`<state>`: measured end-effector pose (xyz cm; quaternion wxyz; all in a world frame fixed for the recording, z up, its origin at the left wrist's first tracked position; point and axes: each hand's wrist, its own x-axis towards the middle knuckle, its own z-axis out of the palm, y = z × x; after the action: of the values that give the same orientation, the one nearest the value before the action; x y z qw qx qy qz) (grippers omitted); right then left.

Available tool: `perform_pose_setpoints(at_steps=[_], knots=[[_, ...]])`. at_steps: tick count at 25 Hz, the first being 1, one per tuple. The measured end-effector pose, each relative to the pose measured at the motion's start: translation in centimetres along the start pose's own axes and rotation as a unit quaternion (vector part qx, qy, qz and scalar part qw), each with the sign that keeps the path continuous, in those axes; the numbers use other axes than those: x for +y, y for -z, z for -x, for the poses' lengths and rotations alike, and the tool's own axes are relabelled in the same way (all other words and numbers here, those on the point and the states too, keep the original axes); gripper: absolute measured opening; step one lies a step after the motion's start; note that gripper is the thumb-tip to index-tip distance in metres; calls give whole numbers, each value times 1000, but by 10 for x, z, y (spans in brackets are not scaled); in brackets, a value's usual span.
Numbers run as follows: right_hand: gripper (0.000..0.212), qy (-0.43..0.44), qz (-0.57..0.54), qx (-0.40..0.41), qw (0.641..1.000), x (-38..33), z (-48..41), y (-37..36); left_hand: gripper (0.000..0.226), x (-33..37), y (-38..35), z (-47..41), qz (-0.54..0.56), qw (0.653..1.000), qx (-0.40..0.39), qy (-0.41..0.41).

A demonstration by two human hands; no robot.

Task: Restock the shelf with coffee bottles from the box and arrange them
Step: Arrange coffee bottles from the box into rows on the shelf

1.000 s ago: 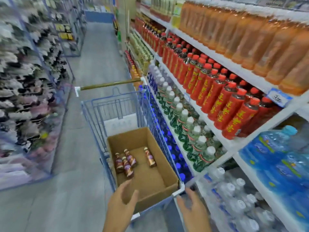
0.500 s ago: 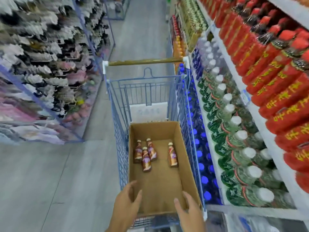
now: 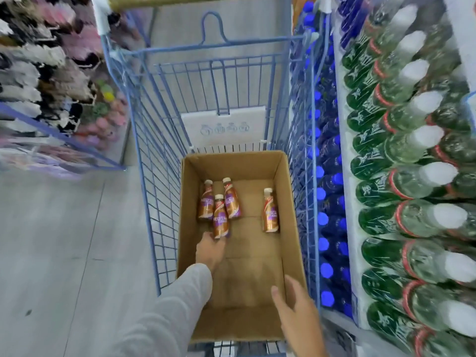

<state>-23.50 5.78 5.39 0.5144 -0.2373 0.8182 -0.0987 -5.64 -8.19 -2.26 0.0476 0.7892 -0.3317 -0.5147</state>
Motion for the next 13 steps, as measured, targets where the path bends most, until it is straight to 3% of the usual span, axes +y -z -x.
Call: perform_pose_setpoints(at_steps=[3, 7, 13], knots=[[58, -16, -7, 8, 1000, 3, -12, -5, 60, -6, -28, -56, 21, 998, 4, 56], [76, -36, -8, 35, 999, 26, -31, -25, 76, -20, -58, -128, 26, 996, 19, 85], [57, -32, 18, -29, 999, -18, -57, -24, 38, -25, -54, -136, 35, 996, -36, 77]])
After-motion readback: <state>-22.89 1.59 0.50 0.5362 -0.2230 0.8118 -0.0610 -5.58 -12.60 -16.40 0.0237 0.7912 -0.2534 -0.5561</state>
